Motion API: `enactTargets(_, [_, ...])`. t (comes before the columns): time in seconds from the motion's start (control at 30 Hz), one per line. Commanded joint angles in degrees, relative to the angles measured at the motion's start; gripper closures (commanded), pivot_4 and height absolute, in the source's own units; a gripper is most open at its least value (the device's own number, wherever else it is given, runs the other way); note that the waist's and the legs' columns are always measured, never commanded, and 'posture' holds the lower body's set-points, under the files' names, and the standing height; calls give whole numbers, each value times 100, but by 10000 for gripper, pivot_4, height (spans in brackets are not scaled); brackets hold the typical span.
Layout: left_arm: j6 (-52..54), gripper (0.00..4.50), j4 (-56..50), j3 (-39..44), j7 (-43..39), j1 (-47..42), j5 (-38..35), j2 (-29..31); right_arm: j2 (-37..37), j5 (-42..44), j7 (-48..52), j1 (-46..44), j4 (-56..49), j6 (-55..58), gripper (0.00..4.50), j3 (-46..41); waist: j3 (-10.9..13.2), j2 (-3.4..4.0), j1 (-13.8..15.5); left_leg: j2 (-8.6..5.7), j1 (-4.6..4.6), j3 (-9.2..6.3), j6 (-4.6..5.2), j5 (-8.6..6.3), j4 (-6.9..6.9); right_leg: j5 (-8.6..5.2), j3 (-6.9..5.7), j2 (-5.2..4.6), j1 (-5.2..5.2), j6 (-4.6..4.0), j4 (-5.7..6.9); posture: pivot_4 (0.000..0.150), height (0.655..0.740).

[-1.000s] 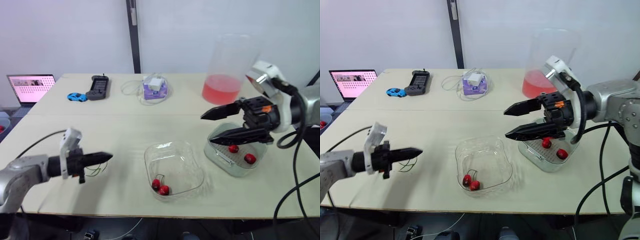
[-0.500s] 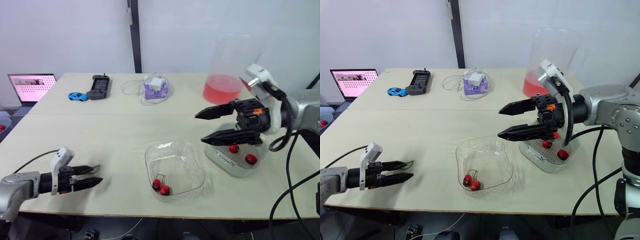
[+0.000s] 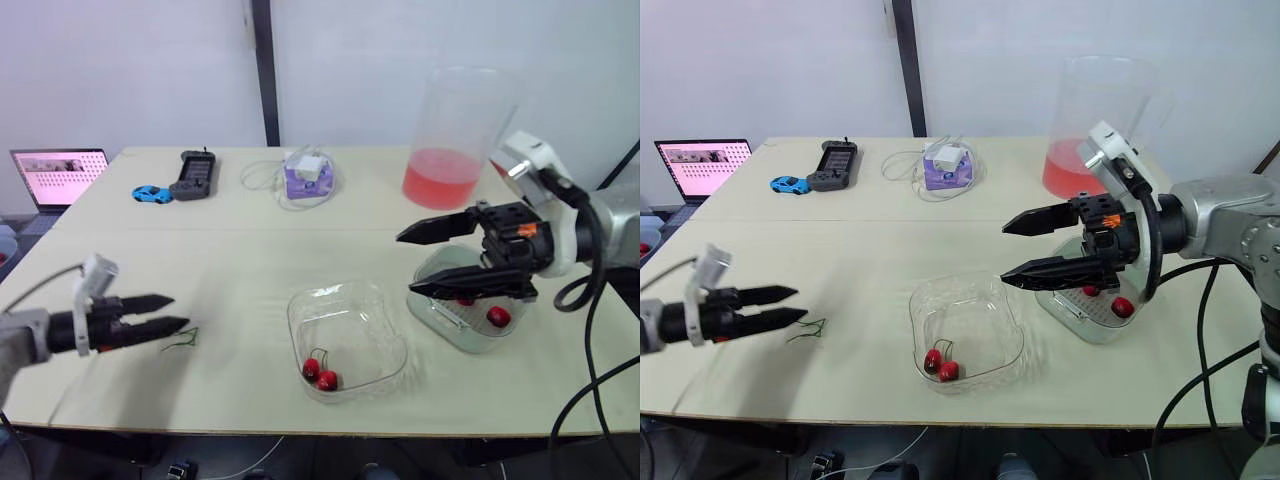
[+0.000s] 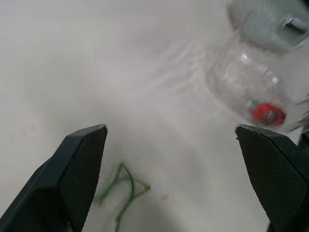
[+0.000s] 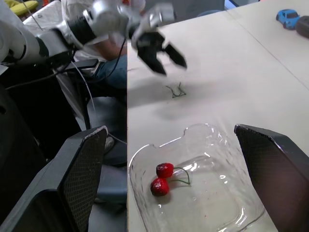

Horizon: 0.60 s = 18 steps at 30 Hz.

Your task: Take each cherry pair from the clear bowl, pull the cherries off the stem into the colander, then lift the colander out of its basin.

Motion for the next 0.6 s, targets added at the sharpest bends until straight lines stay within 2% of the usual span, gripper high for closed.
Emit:
enactTargets(0.03, [-75, 300, -438, 168, -441, -263, -368, 116, -205, 104, -38, 32, -191, 11, 0, -205, 0, 1, 3, 0, 0, 1, 0, 0, 0, 0, 0, 0, 0, 0, 0, 1500, 7332])
enactTargets(0.17, [-617, 300, -1071, -334, -923, -547, -156, 144, -416, 227, -185, 226, -411, 213, 0, -237, 0, 0, 7, 0, -1, 1, 0, 0, 0, 0, 0, 0, 0, 0, 0, 1500, 7332])
enactTargets(0.37, [-694, 300, -1516, -1046, -884, -1574, -228, -261, -774, 341, -544, 527, -904, 379, 0, -387, 0, -1, 10, 0, -1, 1, -1, 0, 4, 0, 1, 2, 2, 0, 1, 1500, 7332])
enactTargets(0.5, [-798, 300, -1542, -1254, -857, -1784, -141, -486, -613, -295, -979, 408, -1480, -13, 0, 328, -1, 3, -48, 3, 3, 2, 2, -1, 2, 0, 5, 9, 0, 1, 1, 1500, 7332])
enactTargets(0.6, [-936, 300, -1555, -1333, -830, -1722, -78, -620, -205, -687, -1203, -83, -1558, -54, 0, 1124, -1, 3, -60, 4, 2, 1, 2, -1, 3, 0, 5, 10, -1, 0, 5, 1500, 7332])
